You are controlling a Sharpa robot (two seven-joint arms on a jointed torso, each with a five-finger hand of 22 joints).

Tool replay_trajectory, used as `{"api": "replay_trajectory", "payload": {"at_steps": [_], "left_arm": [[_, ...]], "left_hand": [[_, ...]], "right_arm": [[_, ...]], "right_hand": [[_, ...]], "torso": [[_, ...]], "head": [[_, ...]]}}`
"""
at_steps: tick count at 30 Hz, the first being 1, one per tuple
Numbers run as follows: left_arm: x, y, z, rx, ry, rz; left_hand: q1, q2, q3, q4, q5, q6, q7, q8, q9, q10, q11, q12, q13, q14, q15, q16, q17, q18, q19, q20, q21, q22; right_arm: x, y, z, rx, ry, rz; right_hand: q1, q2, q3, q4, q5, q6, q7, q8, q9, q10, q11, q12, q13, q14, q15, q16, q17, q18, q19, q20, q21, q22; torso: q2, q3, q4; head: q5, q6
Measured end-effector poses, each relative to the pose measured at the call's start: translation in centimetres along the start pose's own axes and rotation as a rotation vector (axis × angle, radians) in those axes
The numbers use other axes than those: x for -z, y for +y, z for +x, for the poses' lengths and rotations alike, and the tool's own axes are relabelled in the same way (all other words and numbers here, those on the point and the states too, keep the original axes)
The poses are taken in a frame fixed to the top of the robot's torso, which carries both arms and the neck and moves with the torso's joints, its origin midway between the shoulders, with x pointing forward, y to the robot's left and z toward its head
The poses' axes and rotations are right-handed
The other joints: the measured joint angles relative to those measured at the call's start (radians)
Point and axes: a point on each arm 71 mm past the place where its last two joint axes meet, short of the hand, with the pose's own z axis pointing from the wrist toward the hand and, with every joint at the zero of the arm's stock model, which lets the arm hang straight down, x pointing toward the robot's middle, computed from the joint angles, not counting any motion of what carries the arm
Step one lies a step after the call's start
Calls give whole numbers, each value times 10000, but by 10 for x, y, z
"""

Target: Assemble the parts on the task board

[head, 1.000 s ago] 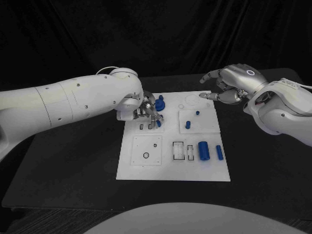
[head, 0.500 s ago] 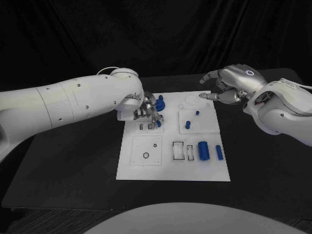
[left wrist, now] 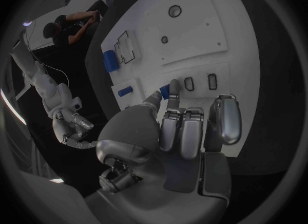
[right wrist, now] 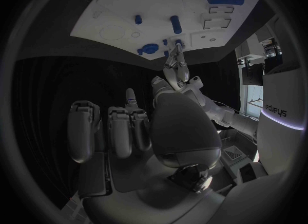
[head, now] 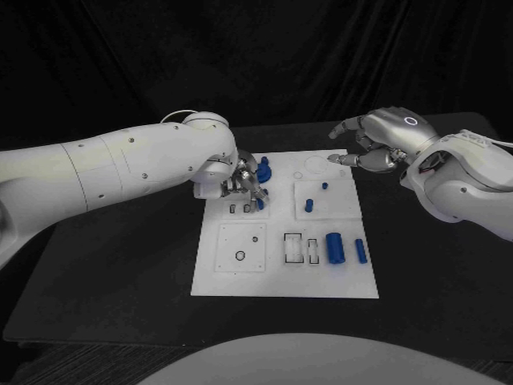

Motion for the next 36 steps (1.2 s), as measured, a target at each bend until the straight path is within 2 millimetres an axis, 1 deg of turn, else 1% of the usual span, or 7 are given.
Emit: {"api": "replay_trajectory", "payload": {"at_steps": [11, 14, 21, 24, 28, 31, 36], "left_arm": [[-1, -1, 0, -3, 2, 59], [-1, -1, 0, -1, 3, 68], [-1, -2, 0, -1, 4, 131], [-1, -2, 0, 2, 2, 154], [-1, -1, 0, 21, -4, 165], [0, 1, 0, 50, -14, 155], [2, 6, 1, 130, -69, 127]], "left_hand": [[83, -83, 326, -215, 200, -60, 14, -129, 47, 0, 0, 0, 0, 0, 0, 0, -2, 0, -37, -36, -74, -1], [92, -92, 492, -325, 297, -75, -1, -171, 69, 0, 0, 0, -1, 0, 0, 0, -2, 0, -37, -37, -115, -1], [240, -240, 1188, -741, 633, -92, 21, -249, 152, 0, 0, 0, -1, 1, 0, 0, -2, 0, -37, -36, -118, -1], [258, -264, 1499, -902, 757, -93, 59, -287, 210, 6, -71, 0, -1, 1, 0, 0, -3, -1, -1, -72, -124, -1], [101, -421, 1980, -1119, 1050, -88, 93, -298, 302, 6, -71, 0, -1, 1, 0, 0, -3, -1, -1, -72, -152, -2], [19, -502, 2295, -1197, 1227, -29, 73, -312, 390, 6, -71, 0, 0, 1, 0, 0, -3, -1, 51, -124, -152, -2], [-103, -624, 2481, -1229, 1355, 3, 72, -313, 473, 5, -71, 0, 0, 37, -36, 0, -4, -1, 130, -118, -151, -2]], "right_arm": [[0, 0, 1, 7, 75, 37], [0, 0, 1, 9, 91, 47], [0, 0, 1, 17, 142, 81], [0, -1, 1, 21, 164, 98], [0, -1, 2, 27, 190, 123], [0, -2, 2, 34, 213, 150], [1, -2, 2, 42, 247, 193]], "right_hand": [[41, 41, 1, 1, 0, 0, 0, 0, -11, 0, 0, 0, 0, 0, 0, 0, 0, 0, 0, 0, 0, -1], [85, -3, 1, 1, 48, 35, 35, 0, -16, 0, 0, 0, 0, 0, 0, 0, 0, 0, 0, 0, 0, -1], [152, 62, 2, -55, 146, 35, 35, 0, -33, 0, 0, 0, 0, 0, 0, 0, 0, 0, 0, 0, -38, -2], [152, 62, 2, -55, 154, 35, 35, 0, -33, 0, 0, 0, 0, 0, 0, 0, 0, 0, 0, 0, -38, -2], [152, 62, 1, -55, 154, 35, 35, 0, -43, 0, 0, 0, 0, 0, 0, 0, 0, 0, 0, 0, -38, -2], [152, 62, 2, -55, 154, 35, 35, 0, -44, 0, 0, 0, 0, 0, 0, 0, 0, 0, 0, 0, -38, -2], [152, 62, 2, -55, 154, 35, 35, 0, -43, 0, 0, 0, 0, 0, 0, 0, 0, 1, 0, 0, -38, -3]], "torso": [[-1, -7, 0], [-2, -7, 0], [-2, -7, 6], [-1, -7, 6], [-1, -7, 6], [-1, -7, 6], [-2, -7, 10]], "head": [[6, 0], [5, 0], [0, 0], [5, 0], [7, 0], [12, -1], [27, -1]]}}
